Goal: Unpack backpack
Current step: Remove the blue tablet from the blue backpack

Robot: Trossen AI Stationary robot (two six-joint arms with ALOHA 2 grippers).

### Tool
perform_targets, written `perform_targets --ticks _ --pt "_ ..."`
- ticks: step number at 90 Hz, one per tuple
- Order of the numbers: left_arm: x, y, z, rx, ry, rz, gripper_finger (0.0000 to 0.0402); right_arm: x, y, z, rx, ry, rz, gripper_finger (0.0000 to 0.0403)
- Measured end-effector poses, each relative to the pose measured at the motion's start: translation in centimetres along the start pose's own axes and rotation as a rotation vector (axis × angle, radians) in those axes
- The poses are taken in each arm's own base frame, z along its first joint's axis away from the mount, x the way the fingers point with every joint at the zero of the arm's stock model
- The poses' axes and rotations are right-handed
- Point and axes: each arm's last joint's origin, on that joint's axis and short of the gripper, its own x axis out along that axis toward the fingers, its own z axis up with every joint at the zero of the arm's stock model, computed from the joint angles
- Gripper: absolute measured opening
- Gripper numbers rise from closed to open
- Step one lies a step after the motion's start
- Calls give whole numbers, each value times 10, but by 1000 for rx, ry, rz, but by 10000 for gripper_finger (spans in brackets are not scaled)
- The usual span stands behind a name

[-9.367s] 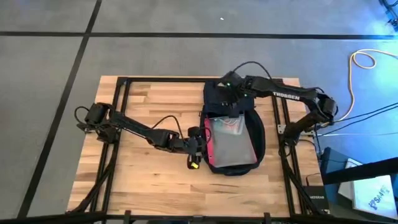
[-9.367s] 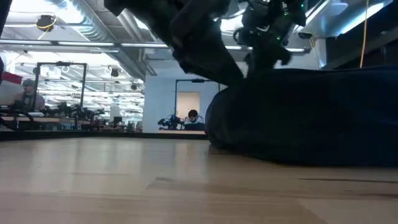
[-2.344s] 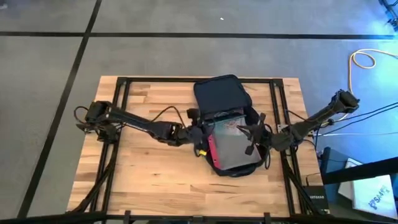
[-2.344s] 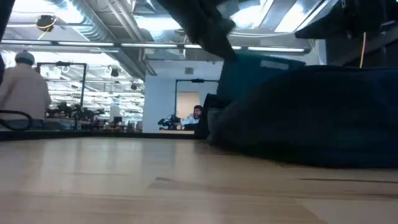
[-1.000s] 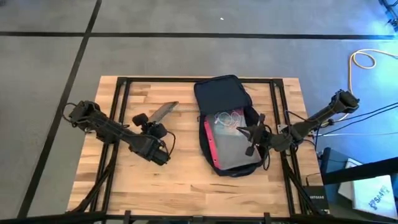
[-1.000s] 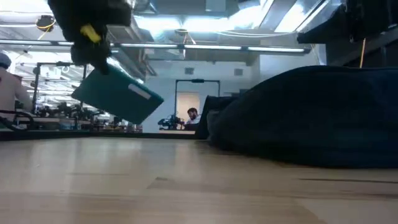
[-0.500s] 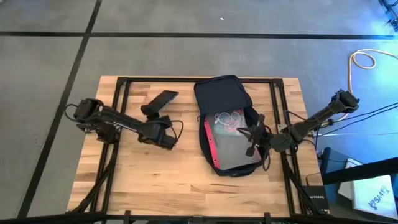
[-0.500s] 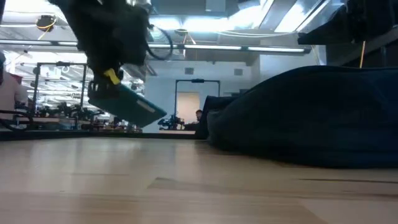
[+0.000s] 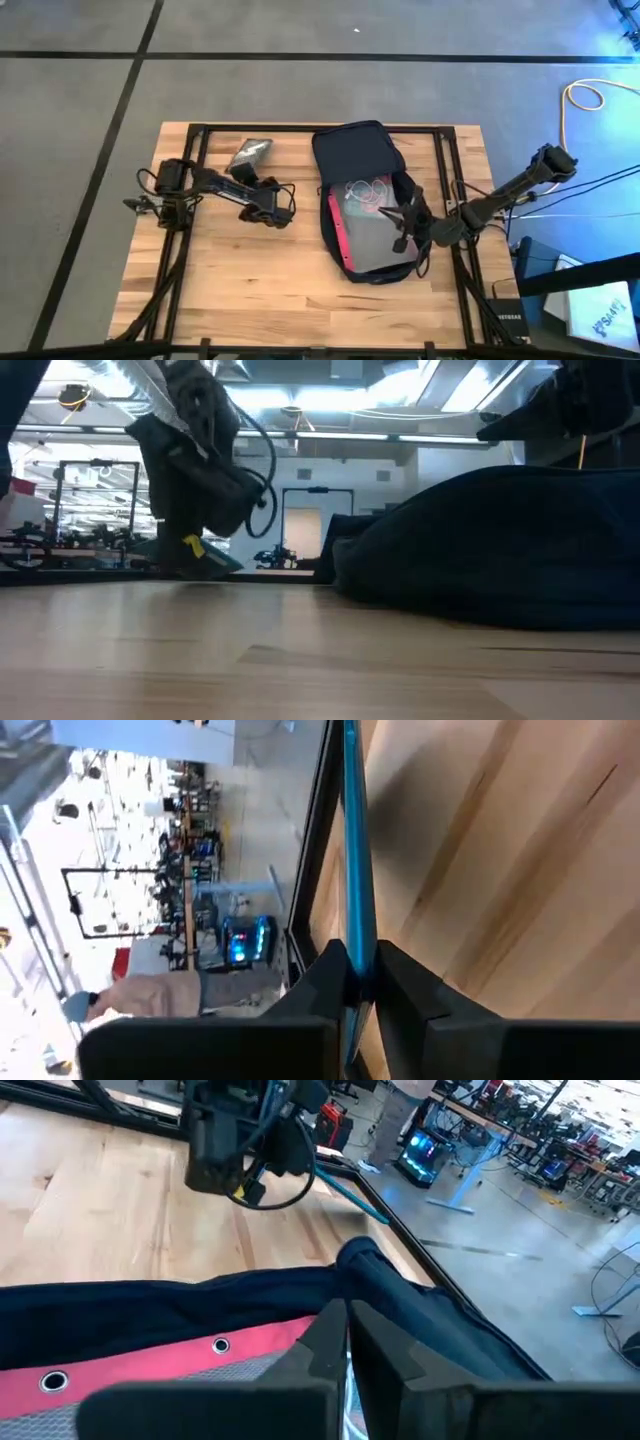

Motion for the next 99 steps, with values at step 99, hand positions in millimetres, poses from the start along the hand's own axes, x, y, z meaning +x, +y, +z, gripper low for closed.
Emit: perform_targets --ticks 99 --pt "2 -16 -2 13 16 6 66 2 2 -1 -4 9 -8 0"
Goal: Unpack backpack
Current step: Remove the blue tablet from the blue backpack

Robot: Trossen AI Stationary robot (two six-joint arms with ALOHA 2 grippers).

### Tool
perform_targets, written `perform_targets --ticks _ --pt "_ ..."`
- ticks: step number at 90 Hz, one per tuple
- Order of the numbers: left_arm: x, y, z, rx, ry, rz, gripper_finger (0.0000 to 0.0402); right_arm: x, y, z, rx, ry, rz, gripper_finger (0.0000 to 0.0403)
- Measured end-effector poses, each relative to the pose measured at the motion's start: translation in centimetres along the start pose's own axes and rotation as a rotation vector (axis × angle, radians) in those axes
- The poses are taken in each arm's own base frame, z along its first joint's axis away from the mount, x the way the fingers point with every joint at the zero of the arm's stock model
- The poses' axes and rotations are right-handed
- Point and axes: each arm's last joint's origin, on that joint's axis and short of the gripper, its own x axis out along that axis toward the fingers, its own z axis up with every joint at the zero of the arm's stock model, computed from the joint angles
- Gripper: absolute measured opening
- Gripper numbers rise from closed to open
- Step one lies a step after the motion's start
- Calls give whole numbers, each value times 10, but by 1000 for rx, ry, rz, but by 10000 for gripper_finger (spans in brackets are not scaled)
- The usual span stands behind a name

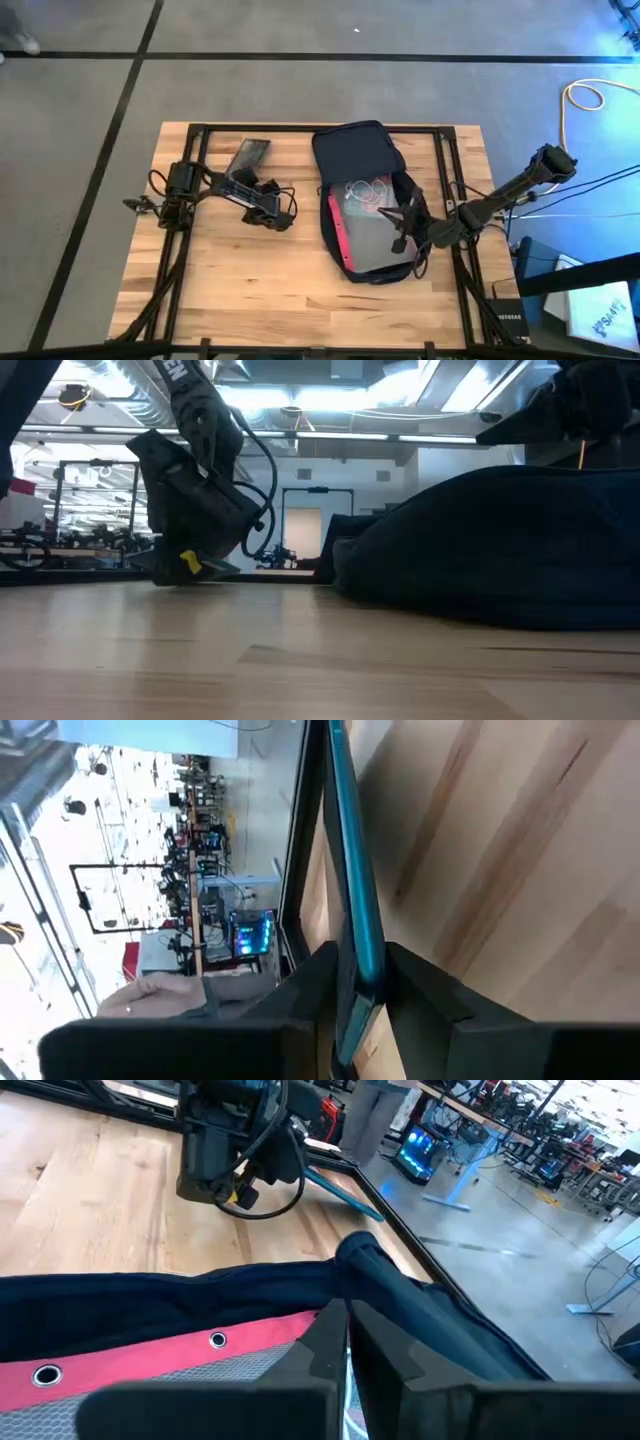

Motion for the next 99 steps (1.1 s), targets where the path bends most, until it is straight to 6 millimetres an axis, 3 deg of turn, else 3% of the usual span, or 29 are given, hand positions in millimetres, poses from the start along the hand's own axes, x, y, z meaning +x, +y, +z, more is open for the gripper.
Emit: perform_targets --ticks 99 --pt "0 -1 2 -23 -6 -19 238 0 0 0 16 1 -1 0"
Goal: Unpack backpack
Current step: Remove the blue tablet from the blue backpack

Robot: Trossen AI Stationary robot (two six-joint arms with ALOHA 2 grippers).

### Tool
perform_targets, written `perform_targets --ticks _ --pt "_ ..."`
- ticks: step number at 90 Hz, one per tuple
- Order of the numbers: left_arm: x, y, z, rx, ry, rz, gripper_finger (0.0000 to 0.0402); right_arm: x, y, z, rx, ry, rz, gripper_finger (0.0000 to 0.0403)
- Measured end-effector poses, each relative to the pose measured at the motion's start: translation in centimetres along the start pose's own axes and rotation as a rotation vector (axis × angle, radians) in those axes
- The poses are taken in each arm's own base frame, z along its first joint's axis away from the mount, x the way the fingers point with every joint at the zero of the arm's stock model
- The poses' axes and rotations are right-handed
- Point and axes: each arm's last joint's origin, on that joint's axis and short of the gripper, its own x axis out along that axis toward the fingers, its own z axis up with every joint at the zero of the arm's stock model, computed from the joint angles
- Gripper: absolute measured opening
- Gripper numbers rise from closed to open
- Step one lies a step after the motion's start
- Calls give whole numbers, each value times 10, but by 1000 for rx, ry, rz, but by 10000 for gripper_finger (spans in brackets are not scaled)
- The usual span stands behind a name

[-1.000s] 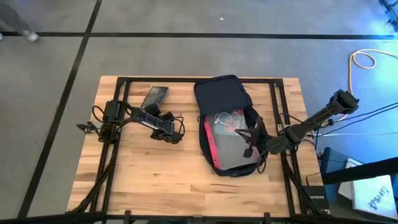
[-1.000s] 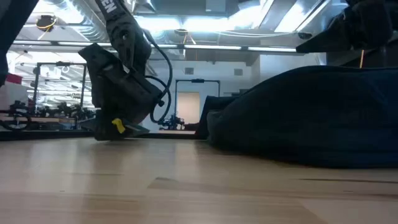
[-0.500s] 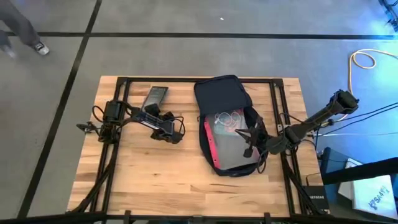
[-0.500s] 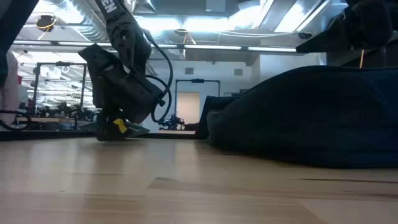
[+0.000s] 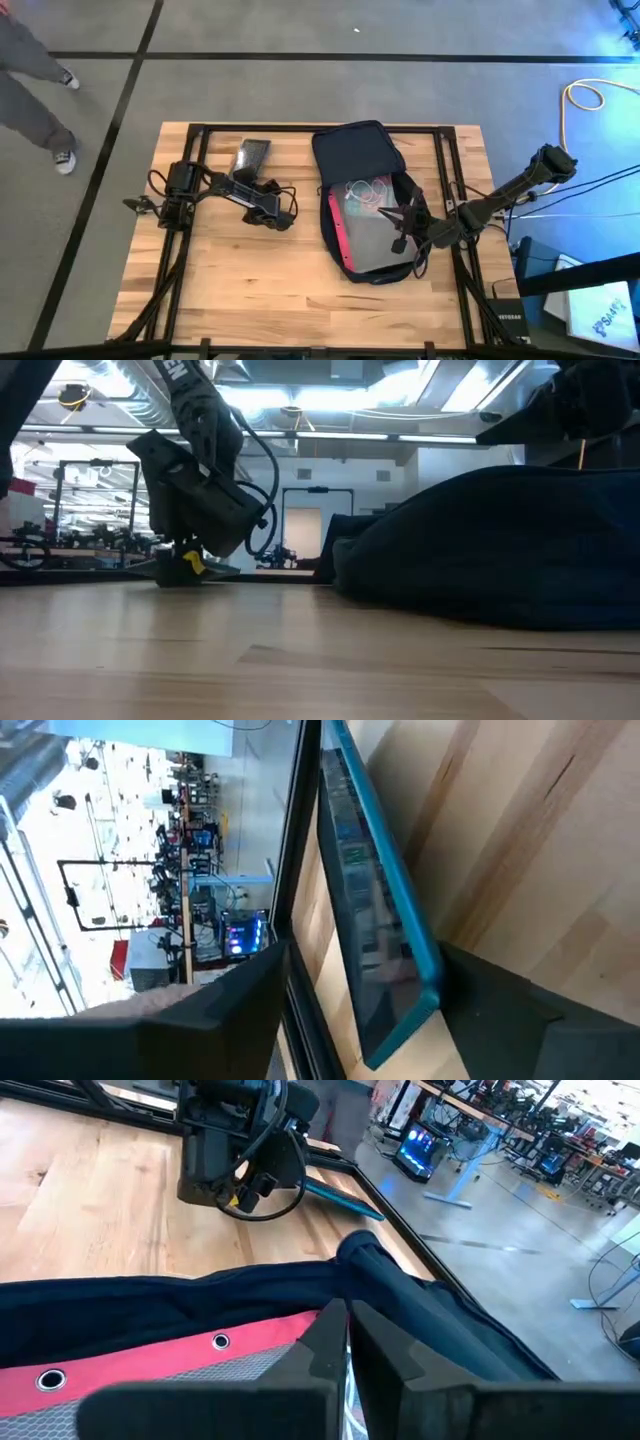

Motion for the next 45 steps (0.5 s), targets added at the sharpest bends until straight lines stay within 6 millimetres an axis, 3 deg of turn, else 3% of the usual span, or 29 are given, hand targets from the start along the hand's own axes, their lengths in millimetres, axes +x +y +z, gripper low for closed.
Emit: perform_targets --ticks 23,45 --pt "3 -3 5 2 16 -56 279 0 0 0 1 0 1 0" --pt "1 -4 12 17 22 -111 290 0 0 0 1 0 1 0"
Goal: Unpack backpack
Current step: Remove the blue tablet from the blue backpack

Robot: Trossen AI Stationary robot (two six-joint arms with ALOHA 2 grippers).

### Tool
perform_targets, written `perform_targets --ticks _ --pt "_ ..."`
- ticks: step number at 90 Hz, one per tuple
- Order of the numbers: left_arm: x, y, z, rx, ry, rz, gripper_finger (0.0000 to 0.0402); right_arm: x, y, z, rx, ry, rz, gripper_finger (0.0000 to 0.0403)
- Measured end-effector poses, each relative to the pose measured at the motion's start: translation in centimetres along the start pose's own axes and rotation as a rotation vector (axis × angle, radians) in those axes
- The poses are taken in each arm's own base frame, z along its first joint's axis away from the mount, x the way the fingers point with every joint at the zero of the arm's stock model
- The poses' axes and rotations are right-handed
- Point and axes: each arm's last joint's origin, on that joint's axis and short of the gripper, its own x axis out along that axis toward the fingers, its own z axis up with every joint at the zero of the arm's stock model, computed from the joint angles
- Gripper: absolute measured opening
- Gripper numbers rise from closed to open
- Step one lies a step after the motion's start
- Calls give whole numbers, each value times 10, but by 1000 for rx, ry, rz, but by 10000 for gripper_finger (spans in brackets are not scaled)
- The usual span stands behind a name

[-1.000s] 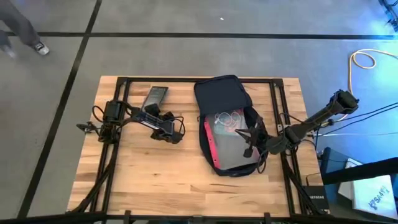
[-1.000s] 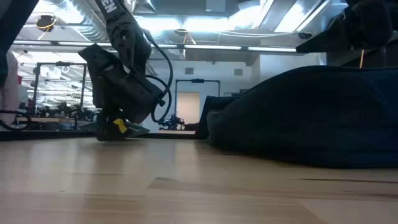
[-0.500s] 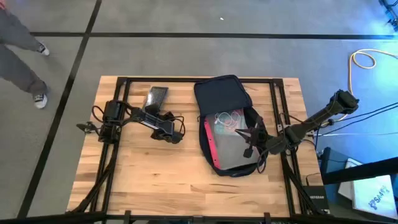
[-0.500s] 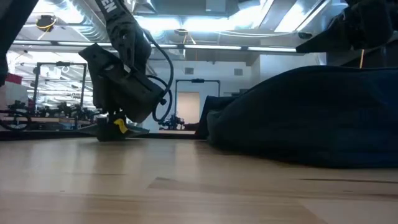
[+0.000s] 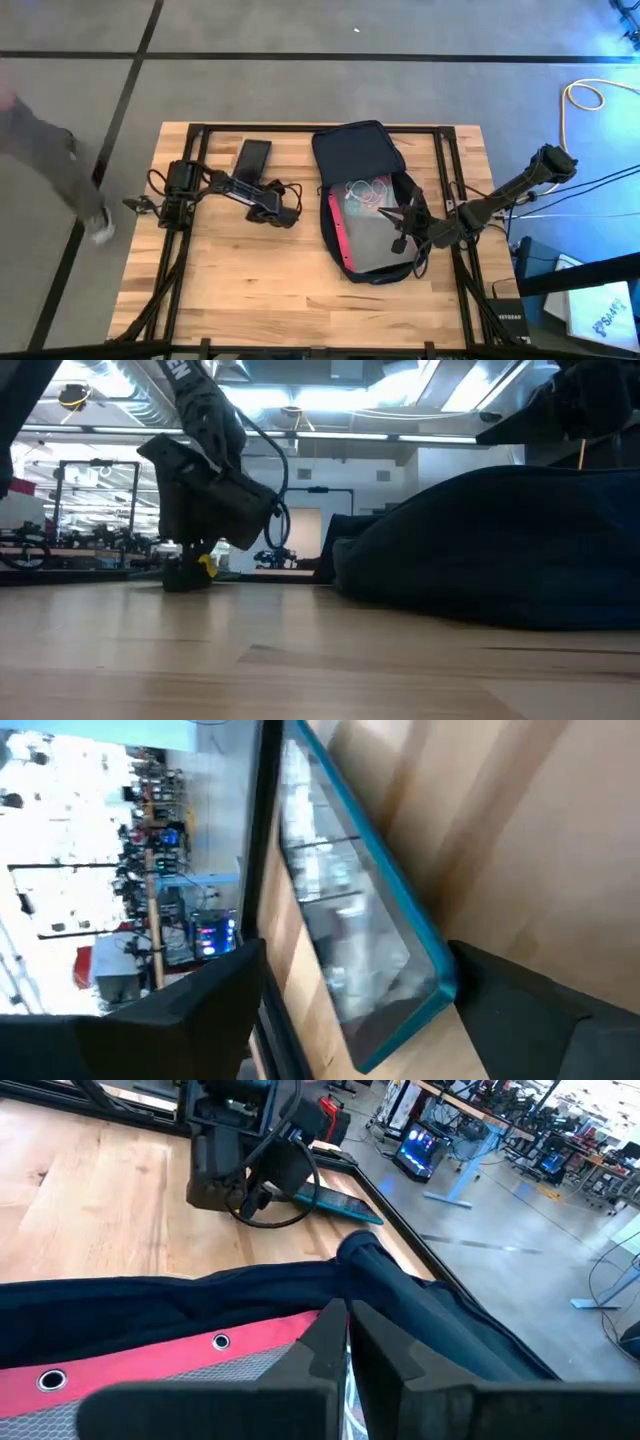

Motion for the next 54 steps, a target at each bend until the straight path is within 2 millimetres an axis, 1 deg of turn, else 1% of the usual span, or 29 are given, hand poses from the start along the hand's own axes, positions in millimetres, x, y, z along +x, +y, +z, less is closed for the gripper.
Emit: perform_targets --ticks 9,24,39,54 --pt "0 0 5 30 32 -68 291 0 0 0 0 0 0 0" --pt "1 1 11 63 50 -127 291 0 0 0 3 0 8 0" --pt "4 5 17 137 47 -201 290 0 0 0 3 1 9 0" --pt "3 17 21 77 42 -265 290 0 0 -1 -2 4 9 0"
